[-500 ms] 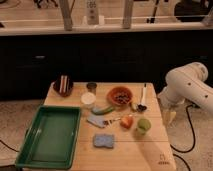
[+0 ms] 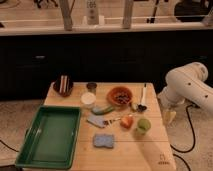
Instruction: Wipe tray with sponge
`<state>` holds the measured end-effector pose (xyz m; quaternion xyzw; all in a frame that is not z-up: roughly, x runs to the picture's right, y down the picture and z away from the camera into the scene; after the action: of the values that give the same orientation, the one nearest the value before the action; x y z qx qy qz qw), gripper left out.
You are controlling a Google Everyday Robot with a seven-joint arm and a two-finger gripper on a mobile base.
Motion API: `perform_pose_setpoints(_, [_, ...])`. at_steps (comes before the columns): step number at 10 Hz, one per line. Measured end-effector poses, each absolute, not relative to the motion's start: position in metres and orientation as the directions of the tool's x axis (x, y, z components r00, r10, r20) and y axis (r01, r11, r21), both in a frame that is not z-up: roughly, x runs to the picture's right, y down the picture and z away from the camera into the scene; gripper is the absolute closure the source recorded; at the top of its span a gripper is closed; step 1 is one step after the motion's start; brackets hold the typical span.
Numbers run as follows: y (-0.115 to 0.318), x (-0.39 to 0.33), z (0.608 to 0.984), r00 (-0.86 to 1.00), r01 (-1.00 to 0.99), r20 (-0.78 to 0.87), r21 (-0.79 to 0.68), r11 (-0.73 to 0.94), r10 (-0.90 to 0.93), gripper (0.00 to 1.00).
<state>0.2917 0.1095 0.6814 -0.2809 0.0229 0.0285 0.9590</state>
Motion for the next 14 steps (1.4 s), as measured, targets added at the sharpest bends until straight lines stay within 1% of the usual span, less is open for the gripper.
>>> perform_pose_setpoints(3, [0.110,0.292,0.681,0.997,-0.067,-0.060,-0.538,0.840,0.041,0.20])
perform_pose_setpoints(7, [0.141,0.272,0.669,0.997,-0.046,-0.071,-0.541,0.840,0.008,0.20])
perform_pose_setpoints(10, [0.144,0.261,0.673,0.998,-0.018,-0.062,-0.543,0.840,-0.019,0.20])
perform_pose_setpoints(14, [0.167,0.239,0.668,0.997,0.028,-0.046,-0.547,0.837,-0.063,0.20])
